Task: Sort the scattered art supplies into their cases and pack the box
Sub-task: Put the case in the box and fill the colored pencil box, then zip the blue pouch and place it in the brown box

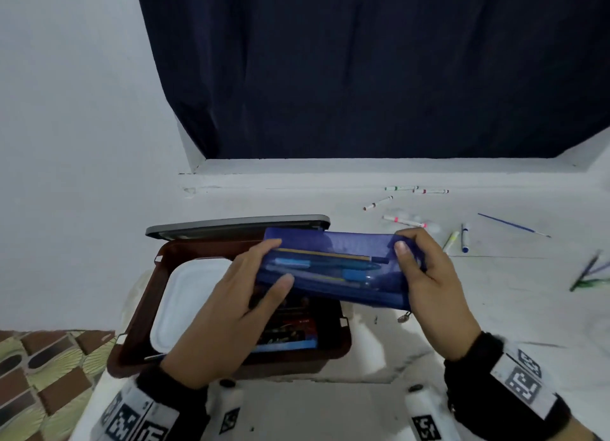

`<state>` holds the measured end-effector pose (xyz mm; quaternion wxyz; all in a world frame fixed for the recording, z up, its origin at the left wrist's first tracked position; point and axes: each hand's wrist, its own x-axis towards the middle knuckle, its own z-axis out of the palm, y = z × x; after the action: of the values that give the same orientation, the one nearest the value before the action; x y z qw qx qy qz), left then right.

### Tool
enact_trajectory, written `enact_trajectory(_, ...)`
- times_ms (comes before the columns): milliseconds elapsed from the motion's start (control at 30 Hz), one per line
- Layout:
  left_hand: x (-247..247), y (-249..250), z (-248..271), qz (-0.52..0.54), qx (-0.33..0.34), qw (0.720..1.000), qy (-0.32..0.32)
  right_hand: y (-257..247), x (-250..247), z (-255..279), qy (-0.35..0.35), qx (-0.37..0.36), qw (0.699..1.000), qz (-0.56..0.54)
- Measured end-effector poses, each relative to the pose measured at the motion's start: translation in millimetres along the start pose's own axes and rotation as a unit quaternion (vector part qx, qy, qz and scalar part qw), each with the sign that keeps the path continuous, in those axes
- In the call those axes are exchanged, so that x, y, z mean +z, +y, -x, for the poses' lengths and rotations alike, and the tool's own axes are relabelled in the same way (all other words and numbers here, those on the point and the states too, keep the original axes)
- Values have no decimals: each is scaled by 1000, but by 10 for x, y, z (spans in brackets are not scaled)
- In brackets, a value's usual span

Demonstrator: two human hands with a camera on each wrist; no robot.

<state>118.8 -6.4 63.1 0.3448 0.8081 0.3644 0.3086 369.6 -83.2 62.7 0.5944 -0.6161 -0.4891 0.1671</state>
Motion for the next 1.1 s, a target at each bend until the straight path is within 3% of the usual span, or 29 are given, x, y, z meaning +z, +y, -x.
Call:
enact_trajectory(100, 265, 138, -121, 65, -11, 998, 1, 204, -280, -29, 12, 110, 992, -57)
enact_trajectory(200, 536, 155, -207, 9, 26, 1000, 7, 329, -617, -54, 19, 239, 961, -138)
enact_trajectory(300, 818, 240, -301, -55, 47, 997, 4, 392, -985, -53, -26, 276, 947, -165)
enact_trajectory(433, 1260, 526, -456, -98, 68, 993, 16, 565, -1522, -47, -63, 301, 907, -289)
enact_trajectory(600, 1902, 694, -588, -97, 28, 995, -16, 918, -2239, -81, -113, 285, 902, -303)
enact_trajectory(733, 2343, 743, -672, -95, -1, 995, -15, 1190, -2627, -111, -126, 216, 960, -124)
enact_trajectory(900, 2779, 837, -814, -158, -23, 987, -33, 1358, -2899, -237, -89, 171, 981, 15)
enact_trajectory(1000, 3014, 1061, -907, -171, 7, 985, -21, 1390, -3016, -316, -81, 142, 986, 43)
enact_trajectory(1100, 3256, 1415, -1016, -107, 62, 992, -36, 1381, -3071, -353, -80, 114, 989, 51)
